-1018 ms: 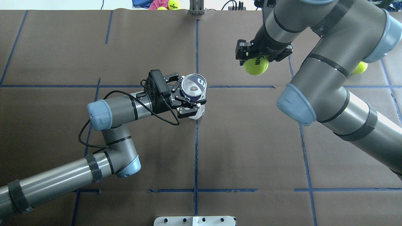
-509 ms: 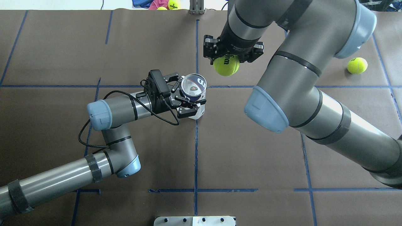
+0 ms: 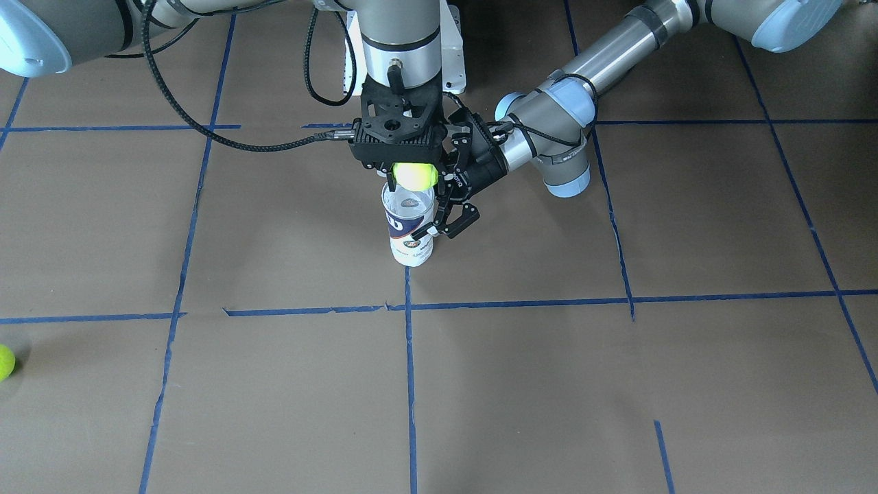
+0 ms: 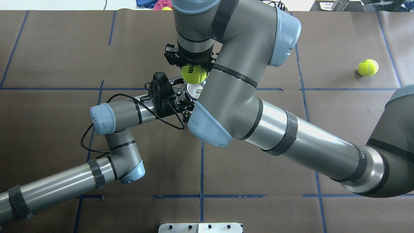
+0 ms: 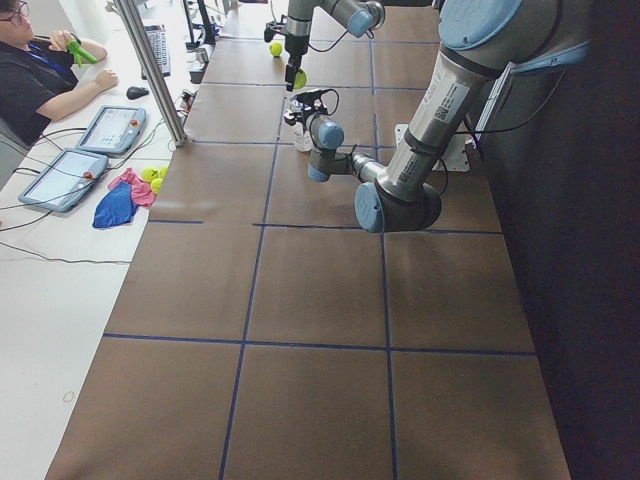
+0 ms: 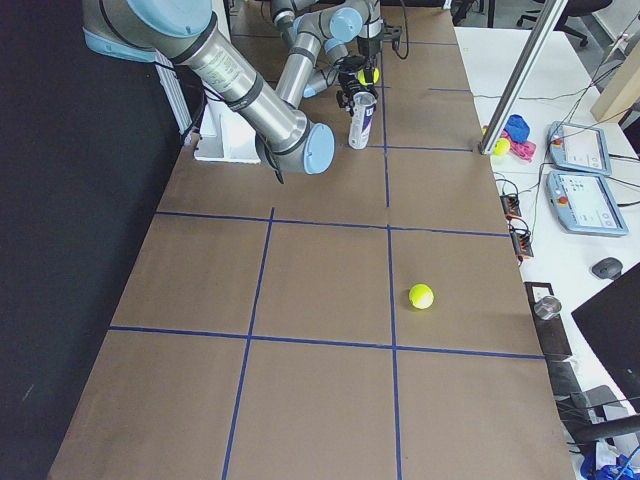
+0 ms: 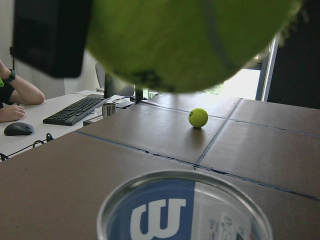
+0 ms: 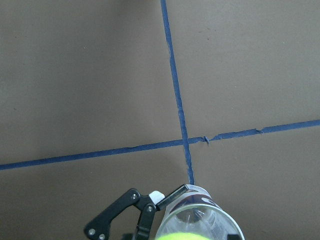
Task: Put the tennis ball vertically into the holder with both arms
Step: 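Carry the ball with the right gripper over the can's opening and release it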
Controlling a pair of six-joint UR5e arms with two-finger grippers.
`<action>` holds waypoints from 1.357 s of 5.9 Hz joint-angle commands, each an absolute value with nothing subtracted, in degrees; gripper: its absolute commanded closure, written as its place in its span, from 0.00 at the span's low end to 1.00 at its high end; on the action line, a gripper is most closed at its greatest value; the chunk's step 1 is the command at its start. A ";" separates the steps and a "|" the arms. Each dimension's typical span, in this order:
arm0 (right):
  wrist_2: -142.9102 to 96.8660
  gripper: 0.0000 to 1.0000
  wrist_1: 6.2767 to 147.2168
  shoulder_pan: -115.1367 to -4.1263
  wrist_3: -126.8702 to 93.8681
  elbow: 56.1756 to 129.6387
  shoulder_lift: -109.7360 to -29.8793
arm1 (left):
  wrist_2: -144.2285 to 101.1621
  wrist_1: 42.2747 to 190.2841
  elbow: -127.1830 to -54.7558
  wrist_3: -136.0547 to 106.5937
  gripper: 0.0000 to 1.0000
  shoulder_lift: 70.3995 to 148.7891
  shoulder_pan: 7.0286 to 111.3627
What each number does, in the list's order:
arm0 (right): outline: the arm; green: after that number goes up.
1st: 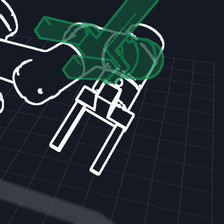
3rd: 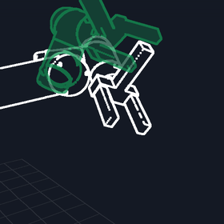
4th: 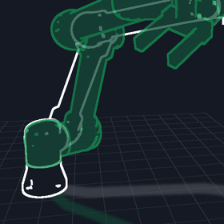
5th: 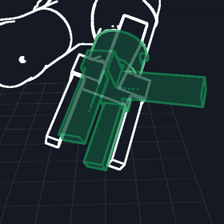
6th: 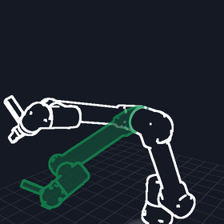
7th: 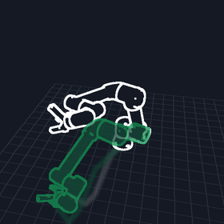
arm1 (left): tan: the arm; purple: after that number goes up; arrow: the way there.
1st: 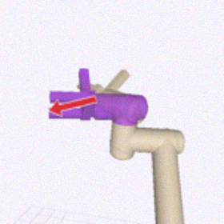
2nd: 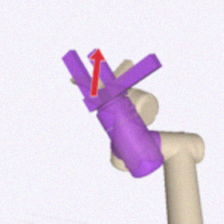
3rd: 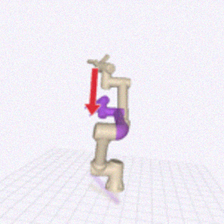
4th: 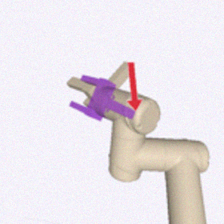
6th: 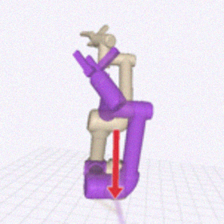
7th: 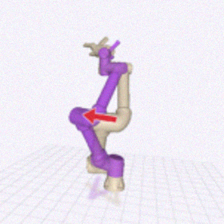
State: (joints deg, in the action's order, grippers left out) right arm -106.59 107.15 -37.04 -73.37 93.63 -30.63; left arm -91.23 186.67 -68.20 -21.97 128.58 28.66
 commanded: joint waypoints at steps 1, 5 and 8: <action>-106.17 0.56 107.14 -36.74 -73.48 93.69 -31.72 | -91.23 186.68 -68.20 -21.97 0.03 128.58 28.74; -104.77 0.01 107.14 -36.30 -72.60 93.69 -31.99 | -91.23 186.68 -68.20 -21.88 0.03 128.50 28.74; -105.29 0.00 107.14 -36.91 -68.50 95.00 -33.12 | -91.23 186.68 -68.29 -21.88 0.03 128.50 28.74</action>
